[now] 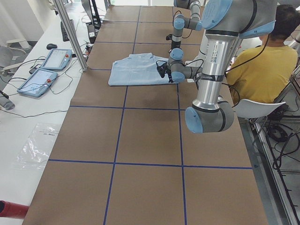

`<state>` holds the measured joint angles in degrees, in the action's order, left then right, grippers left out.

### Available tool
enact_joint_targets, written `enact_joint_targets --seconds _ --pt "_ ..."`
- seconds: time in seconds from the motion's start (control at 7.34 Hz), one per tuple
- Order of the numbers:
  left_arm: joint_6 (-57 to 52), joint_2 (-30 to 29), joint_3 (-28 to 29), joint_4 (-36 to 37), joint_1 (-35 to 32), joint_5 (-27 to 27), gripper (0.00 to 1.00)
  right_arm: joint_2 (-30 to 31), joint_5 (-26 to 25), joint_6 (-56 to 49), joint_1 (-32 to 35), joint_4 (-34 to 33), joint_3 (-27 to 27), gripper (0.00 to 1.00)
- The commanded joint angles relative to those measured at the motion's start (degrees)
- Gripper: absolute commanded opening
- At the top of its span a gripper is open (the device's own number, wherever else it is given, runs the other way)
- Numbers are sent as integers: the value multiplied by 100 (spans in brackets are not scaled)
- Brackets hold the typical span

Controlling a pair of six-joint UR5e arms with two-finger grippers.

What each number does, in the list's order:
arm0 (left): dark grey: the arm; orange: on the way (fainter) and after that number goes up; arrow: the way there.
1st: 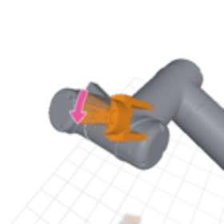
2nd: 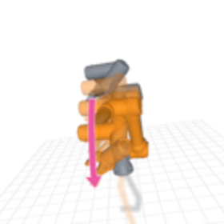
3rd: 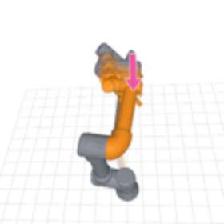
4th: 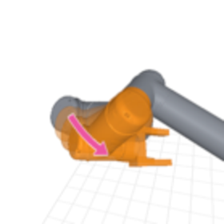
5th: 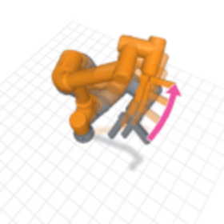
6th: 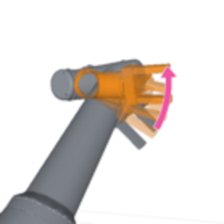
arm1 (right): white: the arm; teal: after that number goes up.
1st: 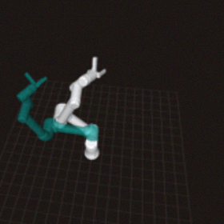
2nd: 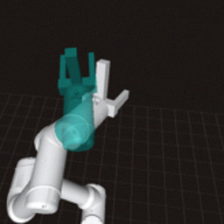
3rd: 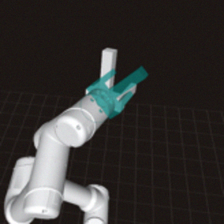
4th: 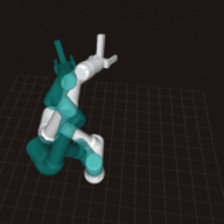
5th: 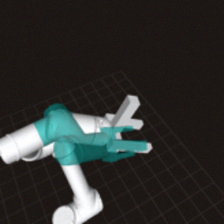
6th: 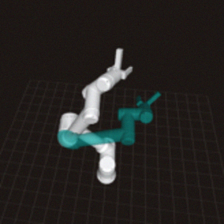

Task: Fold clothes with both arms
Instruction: 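Grasp both shirt corners nearest the robot with both grippers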

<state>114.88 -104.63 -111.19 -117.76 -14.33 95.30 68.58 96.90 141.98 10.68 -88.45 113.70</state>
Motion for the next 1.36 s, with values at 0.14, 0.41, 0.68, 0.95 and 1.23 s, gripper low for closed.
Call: enact_joint_targets --seconds 0.14,0.41,0.68,0.95,1.23 --pt "175 13 62 104 431 -117 86 -2 102 -21 13 12 55 0" --pt "289 4 115 113 466 -117 66 -11 101 -21 4 20 56 0" --pt "324 -5 159 113 519 -126 44 -11 101 -21 4 20 56 0" --pt "377 -14 142 122 519 -187 0 -20 93 -21 4 20 56 0" --pt "404 -31 -33 200 502 -161 0 -11 84 14 4 12 56 0"
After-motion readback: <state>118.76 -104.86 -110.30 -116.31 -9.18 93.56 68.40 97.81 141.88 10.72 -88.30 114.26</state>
